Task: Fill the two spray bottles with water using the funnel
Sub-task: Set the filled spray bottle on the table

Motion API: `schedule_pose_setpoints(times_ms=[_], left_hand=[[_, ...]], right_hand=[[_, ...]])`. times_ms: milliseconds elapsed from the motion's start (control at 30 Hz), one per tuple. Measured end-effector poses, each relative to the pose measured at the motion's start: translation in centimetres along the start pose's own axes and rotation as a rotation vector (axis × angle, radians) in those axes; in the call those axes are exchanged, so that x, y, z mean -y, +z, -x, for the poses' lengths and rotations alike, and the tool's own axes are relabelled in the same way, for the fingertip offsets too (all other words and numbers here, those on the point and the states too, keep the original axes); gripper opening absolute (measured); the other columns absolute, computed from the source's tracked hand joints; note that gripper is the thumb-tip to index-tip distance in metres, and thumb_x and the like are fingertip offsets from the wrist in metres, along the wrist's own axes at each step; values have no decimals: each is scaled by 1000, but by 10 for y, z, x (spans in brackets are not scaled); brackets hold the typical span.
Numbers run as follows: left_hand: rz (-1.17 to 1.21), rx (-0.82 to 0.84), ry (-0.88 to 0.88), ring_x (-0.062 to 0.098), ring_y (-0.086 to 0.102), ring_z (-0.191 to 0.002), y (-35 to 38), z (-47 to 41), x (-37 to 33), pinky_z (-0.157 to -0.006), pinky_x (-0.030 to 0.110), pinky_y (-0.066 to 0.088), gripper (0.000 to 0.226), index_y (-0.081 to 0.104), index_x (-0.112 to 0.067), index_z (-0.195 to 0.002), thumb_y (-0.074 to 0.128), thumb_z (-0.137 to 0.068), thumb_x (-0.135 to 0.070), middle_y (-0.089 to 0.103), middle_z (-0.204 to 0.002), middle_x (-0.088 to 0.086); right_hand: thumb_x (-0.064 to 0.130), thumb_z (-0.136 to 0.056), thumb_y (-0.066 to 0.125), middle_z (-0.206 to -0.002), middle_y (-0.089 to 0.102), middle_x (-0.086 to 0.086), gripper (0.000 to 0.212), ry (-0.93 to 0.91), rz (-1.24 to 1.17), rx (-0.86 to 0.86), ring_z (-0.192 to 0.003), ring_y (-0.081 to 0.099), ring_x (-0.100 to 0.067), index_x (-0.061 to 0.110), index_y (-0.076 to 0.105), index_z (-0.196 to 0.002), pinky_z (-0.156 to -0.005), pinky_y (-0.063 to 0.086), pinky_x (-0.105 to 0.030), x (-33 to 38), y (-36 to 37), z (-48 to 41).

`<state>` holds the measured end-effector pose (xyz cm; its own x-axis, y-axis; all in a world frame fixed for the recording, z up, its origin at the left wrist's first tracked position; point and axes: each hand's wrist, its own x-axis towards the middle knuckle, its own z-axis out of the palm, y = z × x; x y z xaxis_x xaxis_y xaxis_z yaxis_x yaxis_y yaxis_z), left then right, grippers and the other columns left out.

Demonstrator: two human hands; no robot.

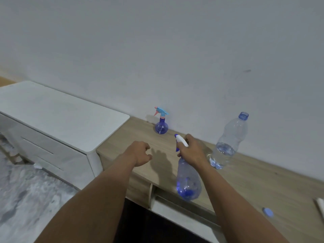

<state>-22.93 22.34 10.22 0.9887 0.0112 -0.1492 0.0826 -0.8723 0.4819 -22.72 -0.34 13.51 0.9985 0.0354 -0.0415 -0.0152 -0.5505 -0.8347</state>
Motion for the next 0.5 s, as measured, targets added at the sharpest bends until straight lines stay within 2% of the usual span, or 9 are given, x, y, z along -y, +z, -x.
schedule_pose_setpoints(times_ms=[133, 267, 400, 500], left_hand=[[131, 38, 23, 18, 65, -108, 5, -19, -19, -93, 20, 46, 54, 65, -14, -130, 75, -78, -23, 69, -124, 5], [205, 157, 71, 17, 66, -108, 14, -45, -33, -92, 24, 51, 60, 65, -14, -129, 76, -70, -14, 69, -120, 4], [226, 254, 136, 20, 69, -95, 20, -75, -40, -82, 33, 58, 57, 66, -19, -112, 81, -58, -27, 70, -104, -2], [282, 278, 162, 16, 70, -90, 24, -101, -42, -85, 39, 60, 61, 62, -28, -108, 89, -54, -39, 71, -100, -5]], right_hand=[[26, -90, 60, -81, 71, -6, 8, -70, 59, -76, -76, 66, -28, 18, 62, -89, -64, 49, -33, 9, -6, -20], [20, -91, 62, -79, 69, -5, 5, -66, 18, -100, -73, 62, -24, 17, 66, -91, -64, 47, -33, 18, -7, -44], [18, -91, 65, -80, 70, 2, 6, -58, -87, -154, -70, 63, -16, 23, 69, -92, -58, 48, -22, 28, -5, -69], [20, -91, 67, -84, 72, 2, 8, -76, -95, -144, -76, 67, -18, 24, 72, -96, -66, 53, -30, 33, -6, -94]])
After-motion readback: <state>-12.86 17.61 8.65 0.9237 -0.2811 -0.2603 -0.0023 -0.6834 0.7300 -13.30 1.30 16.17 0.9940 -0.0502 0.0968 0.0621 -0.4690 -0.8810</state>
